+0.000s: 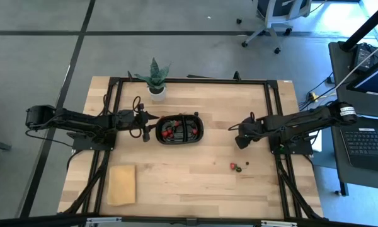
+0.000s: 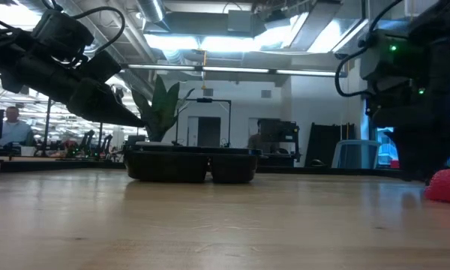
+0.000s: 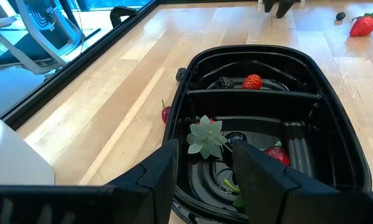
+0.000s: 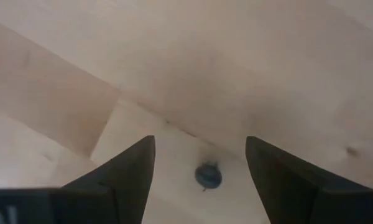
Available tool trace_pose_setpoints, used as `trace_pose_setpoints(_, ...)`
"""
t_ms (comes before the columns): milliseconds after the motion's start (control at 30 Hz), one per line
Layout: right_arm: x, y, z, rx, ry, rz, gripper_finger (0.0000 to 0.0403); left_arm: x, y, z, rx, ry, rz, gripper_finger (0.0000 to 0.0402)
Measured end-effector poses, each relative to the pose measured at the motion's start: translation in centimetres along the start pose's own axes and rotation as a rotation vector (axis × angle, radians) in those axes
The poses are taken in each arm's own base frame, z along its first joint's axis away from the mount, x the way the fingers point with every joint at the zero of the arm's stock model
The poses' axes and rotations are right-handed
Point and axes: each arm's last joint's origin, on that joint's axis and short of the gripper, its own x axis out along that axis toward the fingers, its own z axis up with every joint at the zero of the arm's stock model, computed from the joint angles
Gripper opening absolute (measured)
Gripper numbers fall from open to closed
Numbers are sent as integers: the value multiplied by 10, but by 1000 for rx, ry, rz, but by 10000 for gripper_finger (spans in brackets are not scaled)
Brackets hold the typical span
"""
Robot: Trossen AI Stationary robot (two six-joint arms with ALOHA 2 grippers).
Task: Pick and placing Produce into tupperware
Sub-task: Put the top blueberry into the black bin
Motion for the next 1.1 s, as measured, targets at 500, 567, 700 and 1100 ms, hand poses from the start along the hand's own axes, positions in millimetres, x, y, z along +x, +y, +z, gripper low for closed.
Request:
trace_pose_setpoints(500, 2, -1, -3, -1, 78, -1, 252, 0, 0, 0, 0, 0, 0, 147)
trace_pose_setpoints(567, 3, -1, -3, -3, 85, -13, 252, 0, 0, 0, 0, 0, 0, 147)
trace_pose_setpoints(700, 7, 0, -3, -6, 99, -40, 247, 0, 0, 0, 0, 0, 0, 147)
trace_pose_setpoints(1100, 13, 2, -3, -15, 117, -73, 180, 0, 0, 0, 0, 0, 0, 147)
